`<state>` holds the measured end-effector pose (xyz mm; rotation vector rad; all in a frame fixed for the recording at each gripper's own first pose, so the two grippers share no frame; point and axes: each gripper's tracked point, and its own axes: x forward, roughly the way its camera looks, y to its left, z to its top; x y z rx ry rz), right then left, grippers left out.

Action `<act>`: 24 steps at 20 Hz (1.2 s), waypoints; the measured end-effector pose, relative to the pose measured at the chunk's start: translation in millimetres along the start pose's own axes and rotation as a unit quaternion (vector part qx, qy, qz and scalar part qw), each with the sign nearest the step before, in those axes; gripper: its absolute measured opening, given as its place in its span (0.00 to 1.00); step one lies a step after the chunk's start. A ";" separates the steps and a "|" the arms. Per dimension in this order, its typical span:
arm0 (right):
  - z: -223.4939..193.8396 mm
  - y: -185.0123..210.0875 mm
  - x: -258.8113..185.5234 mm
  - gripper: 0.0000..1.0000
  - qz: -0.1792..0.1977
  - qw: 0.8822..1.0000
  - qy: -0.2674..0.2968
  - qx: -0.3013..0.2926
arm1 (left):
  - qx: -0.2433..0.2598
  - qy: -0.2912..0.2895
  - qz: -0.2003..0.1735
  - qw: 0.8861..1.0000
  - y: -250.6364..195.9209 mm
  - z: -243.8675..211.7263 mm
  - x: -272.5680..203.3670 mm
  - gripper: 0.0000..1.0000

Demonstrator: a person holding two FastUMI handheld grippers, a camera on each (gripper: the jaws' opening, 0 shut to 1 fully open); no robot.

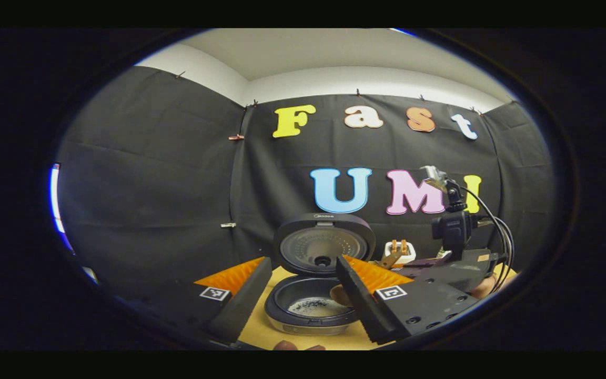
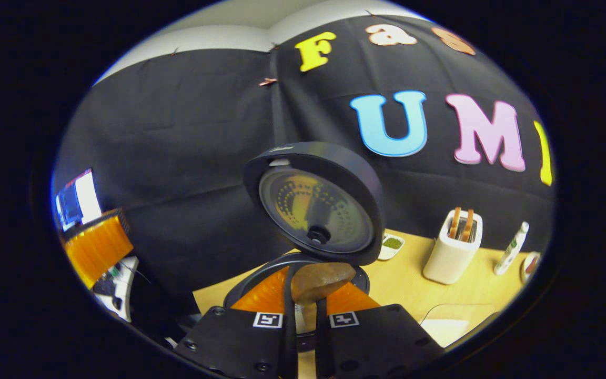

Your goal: Close the left gripper, press the button to open the rice cooker; take a wooden spoon from the chopstick holder with the right hand, scoop a spoonful of rice and pour it into the rice cooker, then put the wooden spoon back into the chopstick holder.

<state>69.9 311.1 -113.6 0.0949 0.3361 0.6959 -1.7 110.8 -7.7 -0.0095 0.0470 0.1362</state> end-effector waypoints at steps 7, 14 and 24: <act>31.1 -39.7 -22.7 0.17 -0.044 0.997 -0.045 0.049 | 0.009 -0.010 -0.007 1.000 -16.7 9.4 1.9 0.85; 33.2 -126.9 -76.6 0.17 -0.127 0.987 -0.052 0.084 | -0.004 -0.009 -0.040 0.999 -62.0 9.1 13.2 0.86; 26.1 -284.8 -180.0 0.17 -0.255 0.954 -0.067 0.143 | -0.024 0.014 -0.036 0.999 -108.9 -0.7 29.2 0.86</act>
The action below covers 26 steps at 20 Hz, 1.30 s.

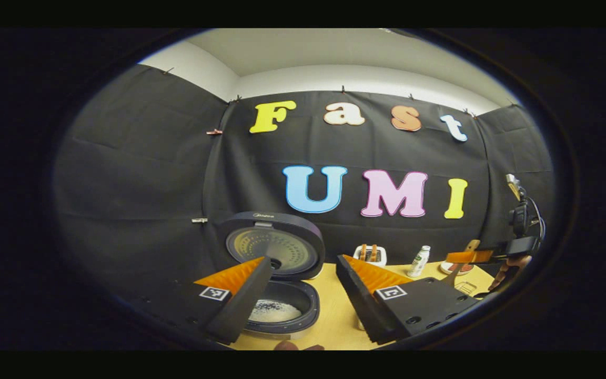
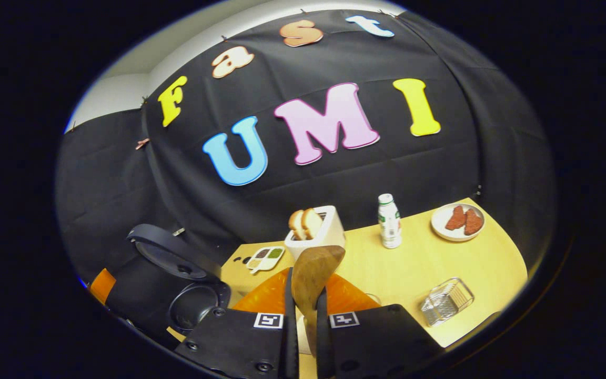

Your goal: Close the left gripper, press the button to open the rice cooker; take a wooden spoon from the chopstick holder with the right hand, scoop a spoonful of rice and pour it into the rice cooker, then put the wooden spoon back into the chopstick holder.

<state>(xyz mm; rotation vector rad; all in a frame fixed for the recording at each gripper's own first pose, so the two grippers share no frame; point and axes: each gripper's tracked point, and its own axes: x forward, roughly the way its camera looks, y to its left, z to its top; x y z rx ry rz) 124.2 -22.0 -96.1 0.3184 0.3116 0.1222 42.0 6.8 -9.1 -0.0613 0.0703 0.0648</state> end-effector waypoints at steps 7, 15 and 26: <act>18.5 -112.7 -4.1 0.17 -0.083 0.996 -0.010 0.016 | 0.010 0.002 0.010 1.000 -23.4 0.7 7.9 0.87; 17.1 -195.1 4.5 0.17 -0.149 0.989 -0.002 -0.009 | 0.017 0.004 0.012 1.000 -45.3 -0.6 6.6 0.86; -29.5 -209.1 1.7 0.18 -0.171 0.984 0.048 -0.001 | 0.025 0.008 0.020 0.999 -42.8 0.0 6.9 0.86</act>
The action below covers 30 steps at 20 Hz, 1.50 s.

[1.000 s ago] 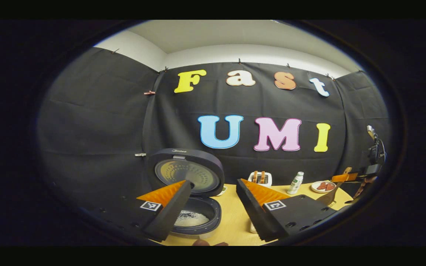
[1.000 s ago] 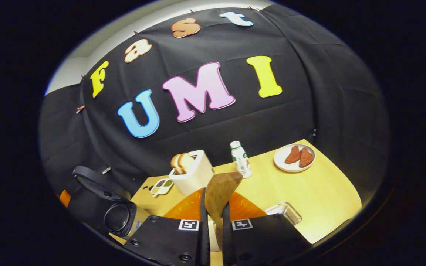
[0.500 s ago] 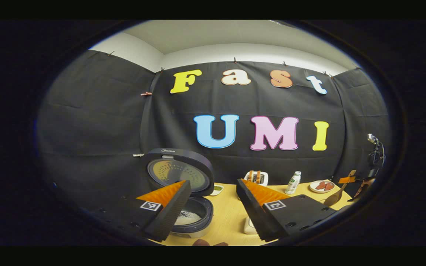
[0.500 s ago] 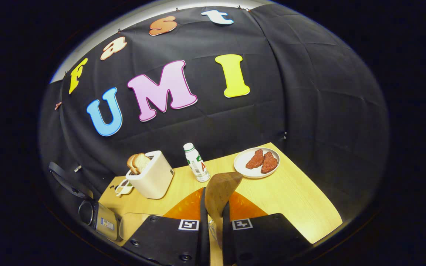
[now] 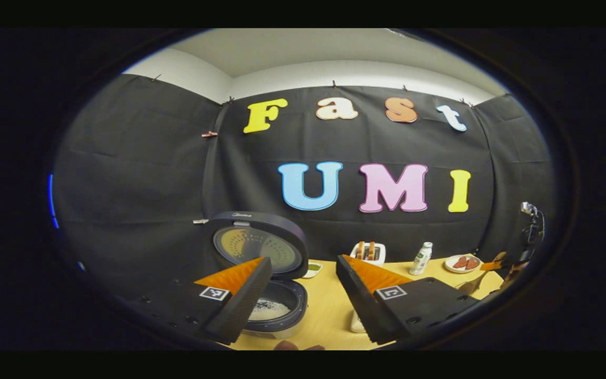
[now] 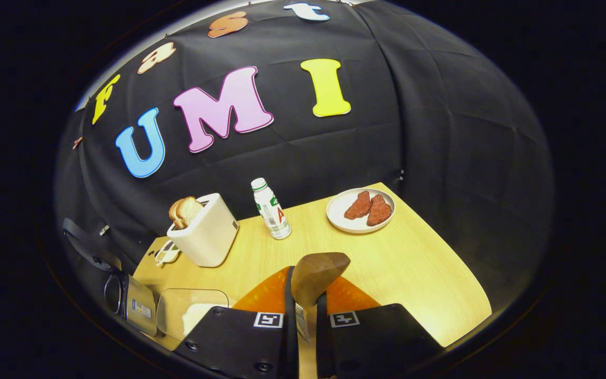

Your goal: Close the left gripper, press the button to open the rice cooker; take a wooden spoon from the chopstick holder with the right hand, scoop a spoonful of rice and pour it into the rice cooker, then put the wooden spoon back into the chopstick holder.

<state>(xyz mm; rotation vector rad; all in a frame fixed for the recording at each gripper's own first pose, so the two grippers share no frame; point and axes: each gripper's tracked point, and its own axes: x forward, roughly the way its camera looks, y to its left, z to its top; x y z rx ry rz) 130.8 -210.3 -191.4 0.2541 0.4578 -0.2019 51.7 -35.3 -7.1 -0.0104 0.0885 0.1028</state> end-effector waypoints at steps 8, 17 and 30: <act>-24.0 -14.5 -3.9 0.17 -0.020 0.999 0.022 0.015 | 0.013 -0.008 -0.007 1.000 1.0 7.4 -4.4 0.86; -10.5 -32.1 -15.7 0.41 -0.055 0.998 0.002 0.015 | 0.005 -0.011 -0.008 1.000 7.5 6.6 -14.1 0.85; 25.2 -28.9 -79.0 0.78 -0.067 0.995 -0.069 0.005 | 0.014 -0.058 -0.013 0.998 36.9 37.6 25.3 0.86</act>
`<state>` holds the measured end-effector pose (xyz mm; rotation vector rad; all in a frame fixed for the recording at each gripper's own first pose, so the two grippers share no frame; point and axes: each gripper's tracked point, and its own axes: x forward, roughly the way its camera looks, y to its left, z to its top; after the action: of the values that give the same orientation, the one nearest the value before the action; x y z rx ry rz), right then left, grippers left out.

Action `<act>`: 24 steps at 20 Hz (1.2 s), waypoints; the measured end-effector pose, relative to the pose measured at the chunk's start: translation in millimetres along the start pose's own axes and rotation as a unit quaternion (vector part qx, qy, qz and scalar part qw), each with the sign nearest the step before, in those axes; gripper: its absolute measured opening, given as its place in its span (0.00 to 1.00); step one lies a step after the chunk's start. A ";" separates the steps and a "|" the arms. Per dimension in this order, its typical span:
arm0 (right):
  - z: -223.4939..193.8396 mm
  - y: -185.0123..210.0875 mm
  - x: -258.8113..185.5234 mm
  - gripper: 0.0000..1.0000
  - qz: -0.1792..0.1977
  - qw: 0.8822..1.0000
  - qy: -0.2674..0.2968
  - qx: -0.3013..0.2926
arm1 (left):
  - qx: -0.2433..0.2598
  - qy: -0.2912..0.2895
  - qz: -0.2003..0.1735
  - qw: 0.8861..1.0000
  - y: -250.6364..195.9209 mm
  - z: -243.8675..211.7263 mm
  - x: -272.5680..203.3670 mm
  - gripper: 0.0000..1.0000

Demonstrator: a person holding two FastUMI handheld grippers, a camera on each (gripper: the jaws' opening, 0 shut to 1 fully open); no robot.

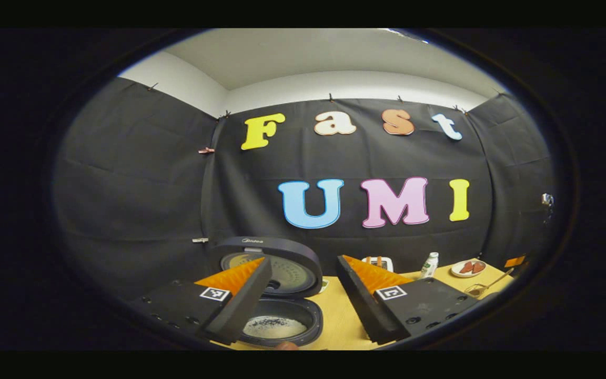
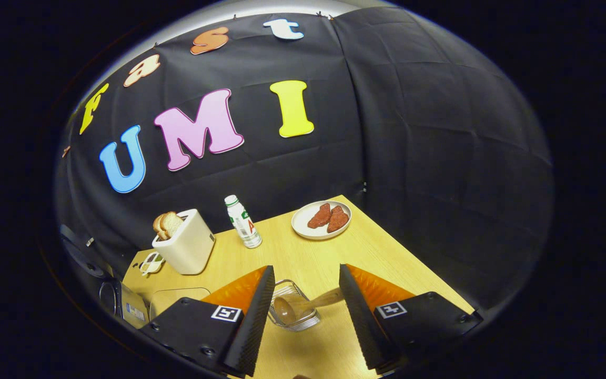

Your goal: Close the left gripper, press the button to open the rice cooker; take a wooden spoon from the chopstick holder with the right hand, scoop a spoonful of rice and pour it into the rice cooker, then put the wooden spoon back into the chopstick holder.

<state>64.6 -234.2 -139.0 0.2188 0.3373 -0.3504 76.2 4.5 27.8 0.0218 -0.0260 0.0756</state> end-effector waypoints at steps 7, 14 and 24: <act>15.7 65.4 -40.8 0.78 0.063 0.997 -0.036 -0.039 | 0.009 -0.014 -0.009 1.000 20.2 16.6 42.5 0.86; 18.3 116.1 -73.0 0.80 0.111 0.990 -0.052 -0.064 | 0.028 -0.035 -0.017 0.999 35.3 38.6 87.1 0.85; 13.1 136.6 -95.1 0.80 0.122 0.989 -0.056 -0.057 | 0.047 0.005 -0.031 0.998 53.3 20.4 151.9 0.87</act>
<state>34.8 -84.2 -72.2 0.1256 0.2155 -0.1004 223.1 68.6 53.4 0.1158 -0.0107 0.0153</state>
